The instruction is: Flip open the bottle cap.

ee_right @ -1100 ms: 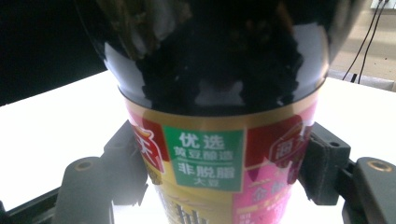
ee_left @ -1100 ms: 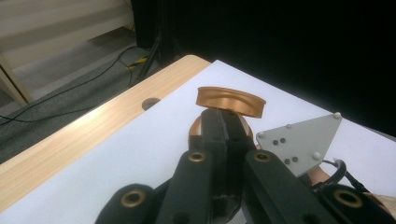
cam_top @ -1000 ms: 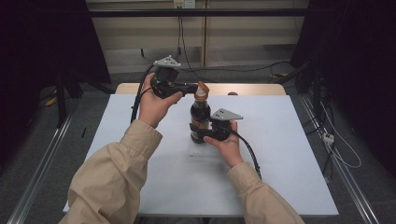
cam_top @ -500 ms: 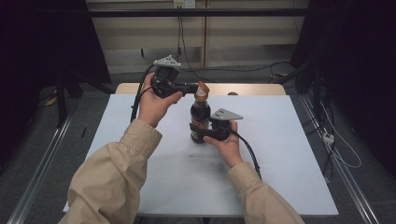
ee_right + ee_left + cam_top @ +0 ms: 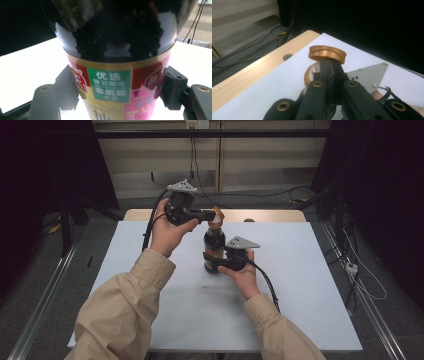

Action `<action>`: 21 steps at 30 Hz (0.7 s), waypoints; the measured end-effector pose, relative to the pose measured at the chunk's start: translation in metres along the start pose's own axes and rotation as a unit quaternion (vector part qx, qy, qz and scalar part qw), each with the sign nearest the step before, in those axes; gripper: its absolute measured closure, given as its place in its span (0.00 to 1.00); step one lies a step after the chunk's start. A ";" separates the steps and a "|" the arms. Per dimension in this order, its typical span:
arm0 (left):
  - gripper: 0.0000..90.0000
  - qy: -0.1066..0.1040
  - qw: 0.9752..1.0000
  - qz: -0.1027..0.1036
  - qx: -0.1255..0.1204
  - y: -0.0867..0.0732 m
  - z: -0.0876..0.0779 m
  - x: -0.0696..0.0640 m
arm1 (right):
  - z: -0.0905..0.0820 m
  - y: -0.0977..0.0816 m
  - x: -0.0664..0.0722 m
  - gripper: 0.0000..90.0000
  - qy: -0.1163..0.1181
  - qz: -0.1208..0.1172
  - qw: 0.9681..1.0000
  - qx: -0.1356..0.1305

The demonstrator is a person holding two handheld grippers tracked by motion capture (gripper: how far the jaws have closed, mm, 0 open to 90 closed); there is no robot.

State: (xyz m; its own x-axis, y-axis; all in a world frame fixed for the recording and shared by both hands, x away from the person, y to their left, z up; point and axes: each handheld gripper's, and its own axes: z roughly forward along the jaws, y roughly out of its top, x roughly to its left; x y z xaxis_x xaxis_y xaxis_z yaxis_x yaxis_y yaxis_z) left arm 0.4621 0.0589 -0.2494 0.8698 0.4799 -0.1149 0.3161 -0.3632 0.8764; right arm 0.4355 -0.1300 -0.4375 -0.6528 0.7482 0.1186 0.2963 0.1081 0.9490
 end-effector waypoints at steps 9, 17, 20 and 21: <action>1.00 -0.002 1.000 -0.001 -0.001 0.001 -0.001 0.000 | 0.000 0.000 0.001 0.33 -0.001 -0.001 1.000 0.001; 1.00 -0.004 1.000 0.001 -0.004 0.004 0.001 -0.002 | 0.000 0.000 0.001 0.33 -0.001 -0.004 1.000 0.002; 1.00 -0.009 1.000 0.003 -0.006 0.005 0.002 -0.005 | 0.000 0.000 0.001 0.33 -0.001 -0.005 1.000 0.002; 1.00 -0.010 1.000 0.004 -0.006 0.005 0.003 -0.005 | 0.000 0.000 0.001 0.33 -0.001 -0.003 1.000 0.002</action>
State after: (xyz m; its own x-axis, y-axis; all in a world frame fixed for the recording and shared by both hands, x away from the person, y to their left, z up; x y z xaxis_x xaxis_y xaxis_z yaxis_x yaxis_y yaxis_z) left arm 0.4603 0.0519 -0.2457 0.8794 0.4615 -0.1166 0.3047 -0.3575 0.8828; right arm 0.4349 -0.1288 -0.4372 -0.6536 0.7485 0.1117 0.2948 0.1159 0.9485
